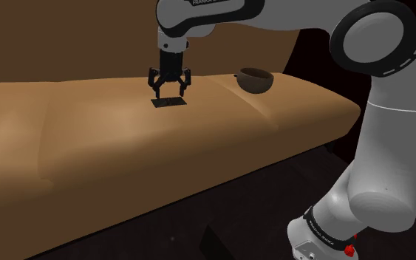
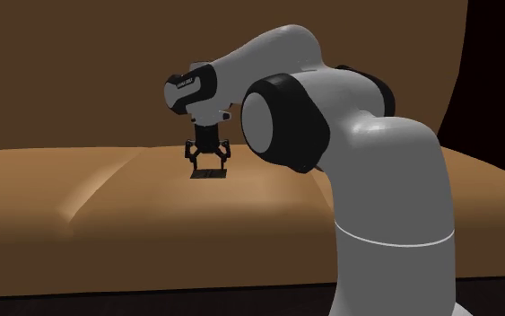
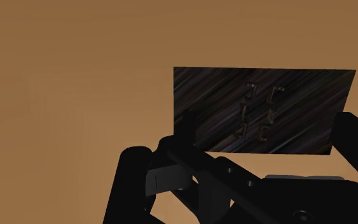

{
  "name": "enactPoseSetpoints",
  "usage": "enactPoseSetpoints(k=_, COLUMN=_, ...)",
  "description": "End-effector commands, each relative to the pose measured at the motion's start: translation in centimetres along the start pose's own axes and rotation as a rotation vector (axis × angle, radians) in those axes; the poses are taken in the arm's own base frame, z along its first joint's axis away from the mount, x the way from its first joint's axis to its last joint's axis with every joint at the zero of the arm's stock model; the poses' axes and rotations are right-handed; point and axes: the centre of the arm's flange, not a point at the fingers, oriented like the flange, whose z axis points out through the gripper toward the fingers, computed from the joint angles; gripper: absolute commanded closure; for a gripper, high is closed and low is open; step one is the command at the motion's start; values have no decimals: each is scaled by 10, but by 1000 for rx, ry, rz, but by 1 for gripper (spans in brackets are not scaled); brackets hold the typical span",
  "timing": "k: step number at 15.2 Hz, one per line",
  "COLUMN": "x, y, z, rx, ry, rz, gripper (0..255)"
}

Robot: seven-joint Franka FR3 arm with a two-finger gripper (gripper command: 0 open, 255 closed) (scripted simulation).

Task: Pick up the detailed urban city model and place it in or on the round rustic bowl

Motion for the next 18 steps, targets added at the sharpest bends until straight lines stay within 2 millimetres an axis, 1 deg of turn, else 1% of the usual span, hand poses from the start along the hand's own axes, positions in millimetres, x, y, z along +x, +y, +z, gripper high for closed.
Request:
enactPoseSetpoints(k=1, x=-1, y=0, z=4, rx=0, ry=1, rz=0, gripper=0)
enactPoseSetpoints(k=7, x=-1, y=0, z=4, rx=0, ry=1, rz=0, gripper=0)
enactPoseSetpoints(k=8, x=-1, y=0, z=4, rx=0, ry=1, rz=0, gripper=255)
enactPoseSetpoints(k=17, x=-1, y=0, z=4, rx=0, ry=1, rz=0, gripper=255)
enactPoseSetpoints(k=18, x=-2, y=0, z=-2, rx=0, ry=1, rz=0, gripper=255)
